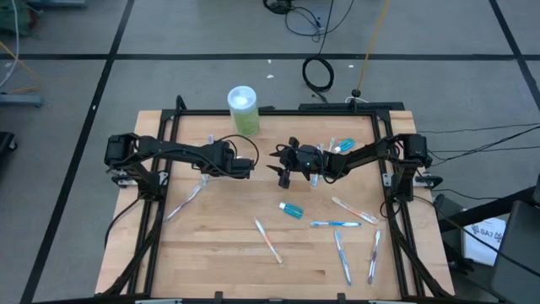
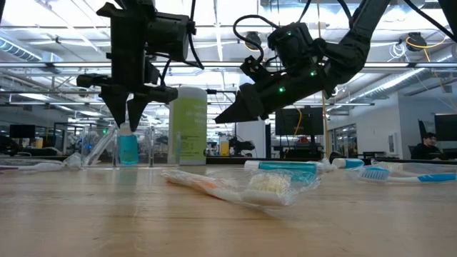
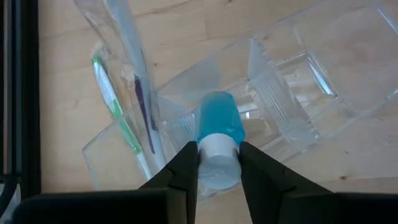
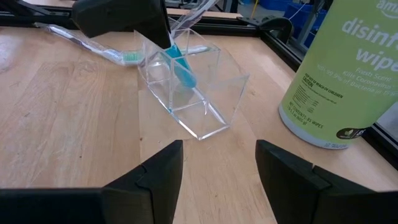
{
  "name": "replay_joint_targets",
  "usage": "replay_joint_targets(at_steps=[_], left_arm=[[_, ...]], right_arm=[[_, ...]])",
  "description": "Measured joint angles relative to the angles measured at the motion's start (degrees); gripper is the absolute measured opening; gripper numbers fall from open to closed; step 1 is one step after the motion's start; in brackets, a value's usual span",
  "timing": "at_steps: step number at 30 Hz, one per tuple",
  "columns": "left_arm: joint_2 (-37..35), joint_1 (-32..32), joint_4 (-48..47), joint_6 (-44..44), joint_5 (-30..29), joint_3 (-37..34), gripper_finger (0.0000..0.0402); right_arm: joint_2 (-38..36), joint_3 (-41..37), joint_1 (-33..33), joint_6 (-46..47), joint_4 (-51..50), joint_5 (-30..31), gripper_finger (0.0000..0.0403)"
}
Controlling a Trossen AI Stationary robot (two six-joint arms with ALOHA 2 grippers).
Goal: Pick & Place toothbrushing station
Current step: Adjust the blue mouthwash
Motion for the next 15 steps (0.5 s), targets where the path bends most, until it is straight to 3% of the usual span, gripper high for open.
replay_joint_targets(at_steps=[8,15], left_arm=[[-0.3,1.8,-1.9,3.5,3.3,1.7,0.0112],[-0.2,7.3,-3.6,14.8,9.8,5.2,0.0116]], right_arm=[[0.0,0.0,0.0,0.0,0.0,0.0,0.0196],[0.0,0.0,0.0,0.0,0.1,0.0,0.0196]])
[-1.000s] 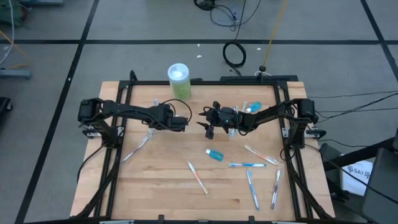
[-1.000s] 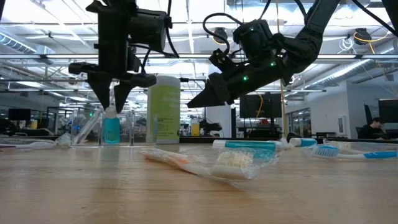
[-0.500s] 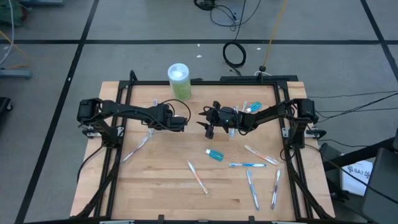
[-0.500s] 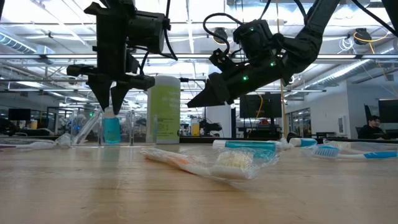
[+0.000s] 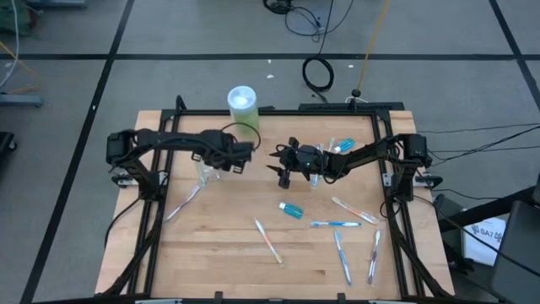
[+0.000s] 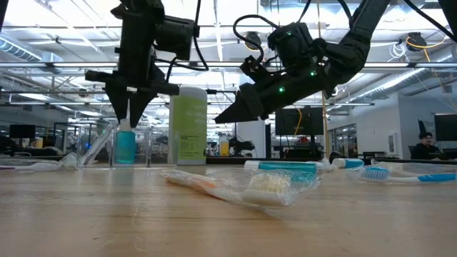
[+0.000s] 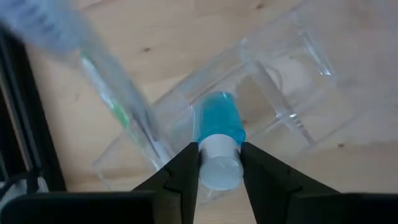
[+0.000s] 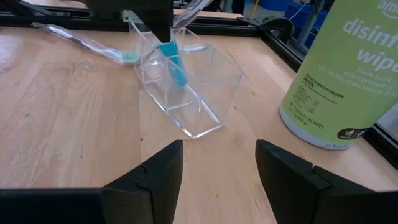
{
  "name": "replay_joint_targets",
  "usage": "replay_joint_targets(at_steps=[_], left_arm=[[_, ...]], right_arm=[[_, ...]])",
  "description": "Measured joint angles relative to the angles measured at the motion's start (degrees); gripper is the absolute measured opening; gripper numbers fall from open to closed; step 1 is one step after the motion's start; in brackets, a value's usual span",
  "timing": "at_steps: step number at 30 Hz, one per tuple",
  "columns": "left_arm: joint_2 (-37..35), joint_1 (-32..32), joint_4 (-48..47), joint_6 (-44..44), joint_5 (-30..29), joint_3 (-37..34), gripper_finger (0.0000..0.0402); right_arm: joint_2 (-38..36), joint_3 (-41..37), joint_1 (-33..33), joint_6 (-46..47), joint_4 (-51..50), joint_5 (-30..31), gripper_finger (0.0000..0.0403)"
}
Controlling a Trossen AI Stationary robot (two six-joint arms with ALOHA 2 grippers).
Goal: Pick & Place toothbrushing station
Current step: Adjust the blue mouthwash
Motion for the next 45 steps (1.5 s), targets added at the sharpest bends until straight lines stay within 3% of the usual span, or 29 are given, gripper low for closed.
replay_joint_targets(at_steps=[10,18,40,45], left_arm=[[-0.2,10.0,0.2,17.7,10.2,0.3,0.0117],[-0.2,15.5,0.5,23.7,14.7,0.4,0.0117],[-0.2,16.0,0.6,27.5,14.6,0.4,0.0118],[-0.1,16.0,0.6,28.2,12.3,0.3,0.0131]], right_arm=[[0.0,0.0,0.0,0.0,0.0,0.0,0.0196],[0.0,0.0,0.0,0.0,0.0,0.0,0.0196],[0.0,0.0,-0.1,-0.3,0.2,0.0,0.0196],[0.0,0.0,-0.1,-0.3,0.2,0.0,0.0196]])
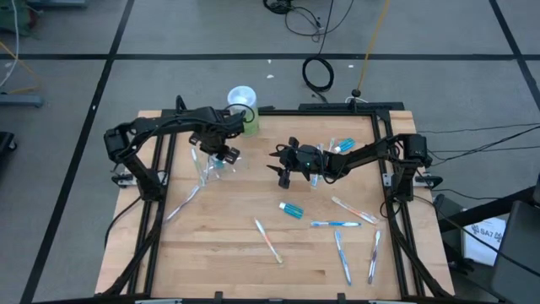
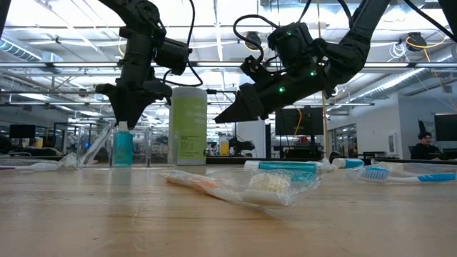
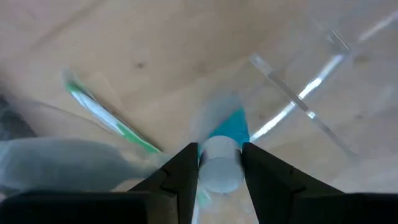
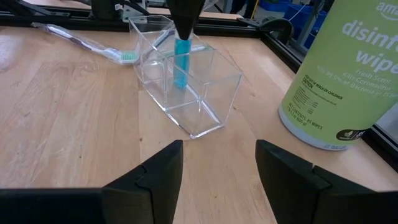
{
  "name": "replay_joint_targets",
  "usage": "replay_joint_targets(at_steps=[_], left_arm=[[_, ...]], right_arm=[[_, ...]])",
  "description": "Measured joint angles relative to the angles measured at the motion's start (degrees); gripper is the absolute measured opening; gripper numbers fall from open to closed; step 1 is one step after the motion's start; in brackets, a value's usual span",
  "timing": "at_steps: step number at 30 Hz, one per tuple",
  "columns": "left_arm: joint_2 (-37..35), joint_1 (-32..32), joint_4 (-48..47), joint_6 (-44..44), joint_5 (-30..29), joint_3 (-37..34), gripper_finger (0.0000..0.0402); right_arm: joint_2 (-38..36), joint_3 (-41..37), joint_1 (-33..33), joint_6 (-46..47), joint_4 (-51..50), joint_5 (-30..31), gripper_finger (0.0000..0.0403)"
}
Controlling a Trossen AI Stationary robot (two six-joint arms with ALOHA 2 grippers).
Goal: Pick & Place toothbrushing station
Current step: Adjust the blue mouthwash, then put the right green toothbrush into the transparent organizer
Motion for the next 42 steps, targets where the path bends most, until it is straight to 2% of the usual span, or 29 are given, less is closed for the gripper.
replay_joint_targets(at_steps=[8,12,17,23,29,33,37,42], left_arm=[[0.0,0.0,0.0,1.2,-1.4,0.0,0.0201],[0.0,0.1,-0.2,0.0,1.4,0.0,0.0226],[0.0,0.2,-0.6,0.2,2.2,2.5,0.0240],[0.0,0.0,-4.2,1.2,2.0,9.8,0.0241],[0.0,-1.3,-14.1,1.1,-3.9,19.6,0.0241],[-0.3,-4.1,-18.6,0.5,-10.5,24.5,0.0241],[-2.2,-8.4,-19.1,3.8,-16.8,25.4,0.0241],[-6.6,-13.6,-19.8,7.7,-18.1,25.4,0.0241]], right_arm=[[0.0,0.0,0.0,0.0,0.0,0.0,0.0196],[0.0,0.0,0.0,-0.2,0.0,0.0,0.0196],[0.0,0.0,0.0,-0.9,0.0,0.0,0.0196],[0.0,0.0,0.0,-1.0,0.0,0.0,0.0196],[0.0,0.0,0.0,-1.0,0.0,0.0,0.0196],[0.0,0.0,0.0,-1.0,0.0,0.0,0.0196],[0.0,0.0,0.0,-1.0,0.0,0.0,0.0196],[-2.5,0.0,0.0,-1.9,-2.1,0.0,0.0196]])
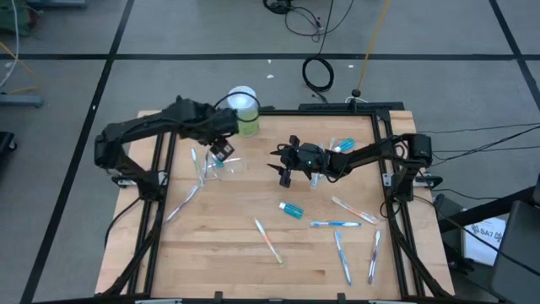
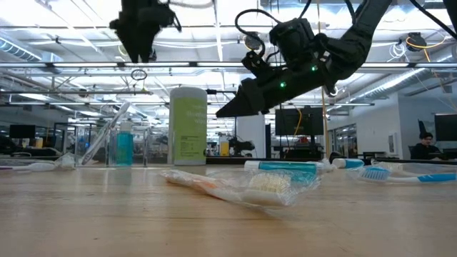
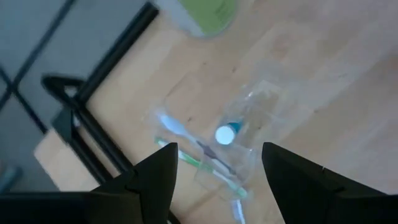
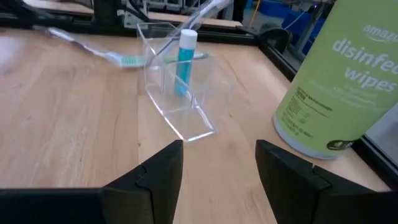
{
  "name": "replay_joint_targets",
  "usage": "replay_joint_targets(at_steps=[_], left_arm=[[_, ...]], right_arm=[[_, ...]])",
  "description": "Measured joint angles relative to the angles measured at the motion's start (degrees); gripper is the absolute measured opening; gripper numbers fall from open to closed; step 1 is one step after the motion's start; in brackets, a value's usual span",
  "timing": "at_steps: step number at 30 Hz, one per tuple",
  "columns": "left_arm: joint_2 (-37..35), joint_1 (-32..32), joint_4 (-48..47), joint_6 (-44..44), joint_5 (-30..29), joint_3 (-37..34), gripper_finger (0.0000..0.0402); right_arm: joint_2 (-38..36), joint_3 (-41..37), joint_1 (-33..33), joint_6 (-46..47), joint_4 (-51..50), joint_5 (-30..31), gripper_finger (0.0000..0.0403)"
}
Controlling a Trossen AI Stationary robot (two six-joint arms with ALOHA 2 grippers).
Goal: Pick & Place toothbrushing station
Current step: Put the right green toothbrush into the transparent organizer
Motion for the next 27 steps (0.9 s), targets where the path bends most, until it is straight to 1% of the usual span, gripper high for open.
replay_joint_targets(at_steps=[4,7,11,15,18,21,22,24,27], left_arm=[[-5.6,-4.4,0.7,2.7,-4.8,-0.7,0.0241],[-10.9,-8.1,4.0,2.9,-8.1,-3.8,0.0241],[-19.5,-12.7,13.9,2.8,-11.0,-11.9,0.0241],[-26.3,-15.4,28.9,5.1,-13.5,-22.2,0.0241],[-29.0,-16.1,40.1,11.1,-13.2,-30.3,0.0241],[-30.3,-16.2,48.6,17.5,-9.9,-37.9,0.0241],[-30.4,-16.1,50.4,18.8,-8.7,-39.9,0.0241],[-30.5,-16.1,50.6,19.3,-7.7,-43.0,0.0241],[-30.6,-16.0,50.8,18.3,-8.7,-45.5,0.0241]], right_arm=[[-3.4,-0.1,0.0,-0.9,-4.6,0.0,0.0196],[-6.8,0.0,0.0,-2.0,-10.4,0.0,0.0196],[-11.9,0.0,-0.3,-3.6,-19.6,0.0,0.0196],[-16.4,0.0,-0.7,-4.1,-27.1,0.2,0.0196],[-18.6,0.0,-1.2,-3.9,-31.9,0.2,0.0196],[-20.1,0.0,-1.9,-0.7,-37.2,0.9,0.0196],[-20.5,0.0,-2.0,0.2,-39.2,2.0,0.0196],[-21.1,0.0,-2.5,0.8,-44.6,4.9,0.0196],[-21.2,0.0,-3.4,-1.1,-52.8,9.8,0.0196]])
